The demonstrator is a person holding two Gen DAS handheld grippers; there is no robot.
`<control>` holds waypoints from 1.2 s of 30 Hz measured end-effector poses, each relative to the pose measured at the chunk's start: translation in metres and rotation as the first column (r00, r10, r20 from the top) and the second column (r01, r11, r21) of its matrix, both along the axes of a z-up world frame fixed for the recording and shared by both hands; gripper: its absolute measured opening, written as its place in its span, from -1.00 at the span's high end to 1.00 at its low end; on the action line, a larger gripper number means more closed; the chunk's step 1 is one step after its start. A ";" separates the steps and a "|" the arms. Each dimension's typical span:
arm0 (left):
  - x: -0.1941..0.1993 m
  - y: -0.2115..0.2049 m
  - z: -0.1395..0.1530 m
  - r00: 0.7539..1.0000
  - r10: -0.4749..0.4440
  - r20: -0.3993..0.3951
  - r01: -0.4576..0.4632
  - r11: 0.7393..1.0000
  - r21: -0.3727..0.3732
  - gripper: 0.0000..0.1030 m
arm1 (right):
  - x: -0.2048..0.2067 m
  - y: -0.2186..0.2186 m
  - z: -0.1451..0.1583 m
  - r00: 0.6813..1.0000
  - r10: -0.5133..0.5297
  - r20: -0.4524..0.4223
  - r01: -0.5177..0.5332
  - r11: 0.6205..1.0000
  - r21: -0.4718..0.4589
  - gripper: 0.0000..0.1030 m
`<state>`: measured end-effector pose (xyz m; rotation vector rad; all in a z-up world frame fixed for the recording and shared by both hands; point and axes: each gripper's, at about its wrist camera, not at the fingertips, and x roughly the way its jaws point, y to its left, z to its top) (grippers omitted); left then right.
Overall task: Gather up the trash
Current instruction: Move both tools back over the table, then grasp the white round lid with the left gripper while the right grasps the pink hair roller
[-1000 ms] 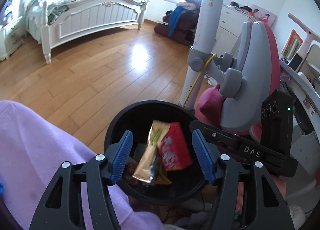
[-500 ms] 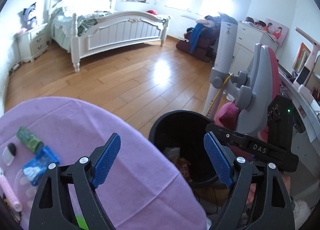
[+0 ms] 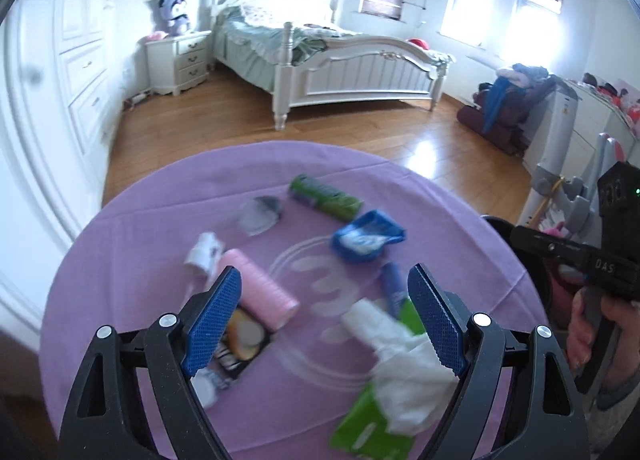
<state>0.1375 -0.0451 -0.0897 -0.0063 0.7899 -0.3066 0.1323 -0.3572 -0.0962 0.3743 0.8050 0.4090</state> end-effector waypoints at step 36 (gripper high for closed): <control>-0.036 0.112 -0.043 0.993 0.087 -0.077 -0.090 0.995 -0.031 0.27 | 0.057 0.214 -0.019 0.916 0.353 -0.189 -0.398 0.859 -0.323 0.43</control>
